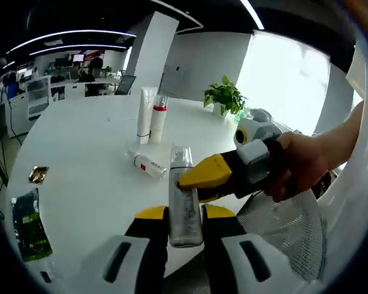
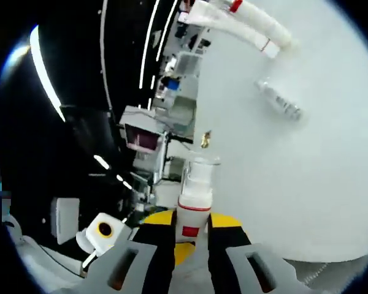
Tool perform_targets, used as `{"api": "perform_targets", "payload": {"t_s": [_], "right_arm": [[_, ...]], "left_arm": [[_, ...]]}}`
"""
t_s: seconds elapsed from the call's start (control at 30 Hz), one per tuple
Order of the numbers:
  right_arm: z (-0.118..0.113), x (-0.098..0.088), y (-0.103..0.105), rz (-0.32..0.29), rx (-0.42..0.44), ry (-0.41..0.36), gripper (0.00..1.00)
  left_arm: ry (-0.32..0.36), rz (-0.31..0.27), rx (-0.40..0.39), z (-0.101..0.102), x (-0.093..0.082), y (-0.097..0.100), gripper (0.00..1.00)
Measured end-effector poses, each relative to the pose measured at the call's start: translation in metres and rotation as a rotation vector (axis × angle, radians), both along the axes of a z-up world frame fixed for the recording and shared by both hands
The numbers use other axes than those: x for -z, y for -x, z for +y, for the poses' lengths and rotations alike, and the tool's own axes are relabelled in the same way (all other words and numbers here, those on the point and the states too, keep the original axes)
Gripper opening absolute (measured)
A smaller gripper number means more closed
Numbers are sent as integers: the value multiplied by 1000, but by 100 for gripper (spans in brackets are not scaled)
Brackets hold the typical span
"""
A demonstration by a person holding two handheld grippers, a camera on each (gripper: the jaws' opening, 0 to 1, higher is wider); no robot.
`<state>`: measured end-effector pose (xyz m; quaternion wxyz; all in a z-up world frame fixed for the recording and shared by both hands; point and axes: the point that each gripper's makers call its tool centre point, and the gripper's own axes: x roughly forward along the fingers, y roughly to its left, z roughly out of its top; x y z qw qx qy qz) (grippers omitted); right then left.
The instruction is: Arrange the skincare products in the storage area until every visible bottle or jar stands upright without overlapping.
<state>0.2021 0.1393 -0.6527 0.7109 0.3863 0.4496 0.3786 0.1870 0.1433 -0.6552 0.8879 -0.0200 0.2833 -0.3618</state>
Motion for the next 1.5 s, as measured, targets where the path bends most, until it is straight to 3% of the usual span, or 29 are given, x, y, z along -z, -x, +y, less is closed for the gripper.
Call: {"api": "perform_targets", "payload": {"t_s": [0.07,0.37,0.7,0.8,0.93,1.13,1.17,1.2,1.33,1.5], "right_arm": [[1,-4,0,-17,-13,6,15],[1,0,2,55,61,-32,17],[-9,5,8,82,96,18,18],[-13,3,10,26,80,52,15],[-19,3,13,35,102,52,15],[-20,0,13,-30,96,78,14],[-20,5,15,-28,73,91,14],[-18,6,16,-29,66,93,14],[-18,1,8,-78,83,89,14],[-13,1,-3,-173,38,156,14]], "left_arm": [[1,-19,10,0,-3,1,15],[12,-7,16,-2,-3,3,15],[-3,3,84,-15,2,14,16],[1,-5,104,-19,0,16,17],[-22,-48,144,-25,0,19,17],[-14,-57,151,-28,3,20,18],[-44,-80,195,-28,7,23,18],[-45,-57,178,-27,7,24,19],[-41,-82,164,-24,4,15,19],[-62,-81,137,-19,9,8,18]]}}
